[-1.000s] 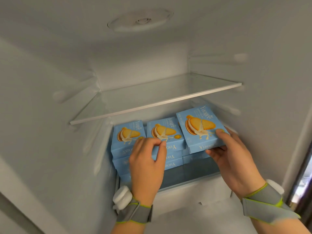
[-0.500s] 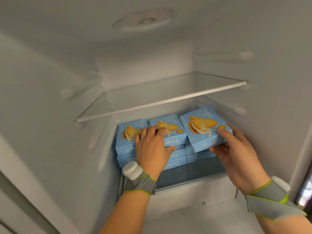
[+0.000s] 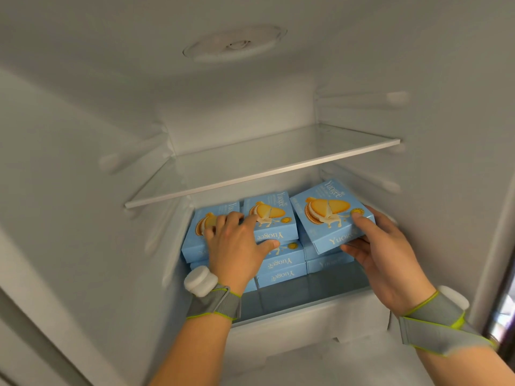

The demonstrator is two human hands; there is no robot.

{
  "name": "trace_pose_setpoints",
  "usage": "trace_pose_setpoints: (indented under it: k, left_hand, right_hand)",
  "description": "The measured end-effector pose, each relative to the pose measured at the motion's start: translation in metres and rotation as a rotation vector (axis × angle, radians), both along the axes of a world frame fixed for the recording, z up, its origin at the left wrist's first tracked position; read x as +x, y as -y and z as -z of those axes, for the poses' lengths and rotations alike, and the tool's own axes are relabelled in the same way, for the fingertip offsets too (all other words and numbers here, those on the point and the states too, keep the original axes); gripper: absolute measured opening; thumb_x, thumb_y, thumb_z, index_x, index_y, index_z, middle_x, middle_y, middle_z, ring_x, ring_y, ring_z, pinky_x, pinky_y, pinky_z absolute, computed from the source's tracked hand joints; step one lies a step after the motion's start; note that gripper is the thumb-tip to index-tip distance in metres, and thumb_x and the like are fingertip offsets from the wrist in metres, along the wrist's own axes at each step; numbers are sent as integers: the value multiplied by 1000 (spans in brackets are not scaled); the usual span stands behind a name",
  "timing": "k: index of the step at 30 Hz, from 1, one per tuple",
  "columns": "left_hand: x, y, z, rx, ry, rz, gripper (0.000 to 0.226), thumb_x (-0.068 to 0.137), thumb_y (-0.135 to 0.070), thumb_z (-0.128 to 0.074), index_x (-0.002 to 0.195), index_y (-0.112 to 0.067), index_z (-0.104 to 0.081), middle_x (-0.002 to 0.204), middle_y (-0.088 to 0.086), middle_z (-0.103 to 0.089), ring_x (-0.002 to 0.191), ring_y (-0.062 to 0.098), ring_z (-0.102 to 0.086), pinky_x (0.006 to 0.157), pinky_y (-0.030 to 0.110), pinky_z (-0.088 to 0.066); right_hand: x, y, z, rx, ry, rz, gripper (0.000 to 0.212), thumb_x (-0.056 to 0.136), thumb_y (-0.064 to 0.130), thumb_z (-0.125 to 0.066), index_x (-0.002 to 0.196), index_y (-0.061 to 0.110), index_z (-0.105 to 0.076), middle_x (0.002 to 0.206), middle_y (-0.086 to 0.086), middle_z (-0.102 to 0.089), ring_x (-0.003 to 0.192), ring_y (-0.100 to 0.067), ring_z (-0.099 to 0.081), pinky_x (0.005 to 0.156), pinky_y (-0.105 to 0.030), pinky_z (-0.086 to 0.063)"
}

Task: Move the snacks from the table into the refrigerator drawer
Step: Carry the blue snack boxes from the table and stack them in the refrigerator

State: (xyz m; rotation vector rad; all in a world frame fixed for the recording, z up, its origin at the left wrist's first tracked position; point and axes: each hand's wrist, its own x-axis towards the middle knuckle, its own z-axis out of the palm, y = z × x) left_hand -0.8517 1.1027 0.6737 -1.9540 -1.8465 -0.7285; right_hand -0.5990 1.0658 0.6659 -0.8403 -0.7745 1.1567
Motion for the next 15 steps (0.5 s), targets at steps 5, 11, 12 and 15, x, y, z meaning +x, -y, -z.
trace_pose_setpoints:
  k: [5, 11, 12, 15]
  left_hand:
    - [-7, 4, 11, 20, -1, -28, 78, 80, -80, -57, 141, -31, -60, 135, 2, -62, 129, 29, -52, 110, 47, -30]
    - [-2, 3, 16, 61, -5, -43, 75, 80, -75, -66, 136, -25, -65, 131, 5, -65, 124, 31, -57, 107, 49, -36]
    - [-2, 3, 17, 66, -5, -46, 74, 80, -75, -66, 135, -25, -65, 130, 5, -66, 123, 31, -57, 107, 49, -37]
    - [-1, 1, 20, 96, -7, -49, 73, 80, -75, -64, 132, -24, -67, 127, 4, -66, 121, 31, -58, 106, 50, -38]
  right_hand:
    - [0, -5, 0, 16, 17, 15, 27, 103, 25, -62, 129, 25, -68, 116, -4, -78, 97, -18, -71, 85, -37, -56]
    - [-2, -31, 8, 71, 181, 172, 39, 100, 13, -63, 139, 18, -61, 121, -6, -75, 111, -24, -72, 78, -28, -59]
    - [-3, -34, 9, 71, 228, 200, 39, 100, 13, -63, 138, 20, -61, 119, -3, -75, 112, -23, -72, 81, -30, -59]
    - [-9, -35, 12, 60, 483, 299, 33, 97, 21, -65, 127, 33, -65, 109, 8, -76, 106, -20, -70, 95, -37, -55]
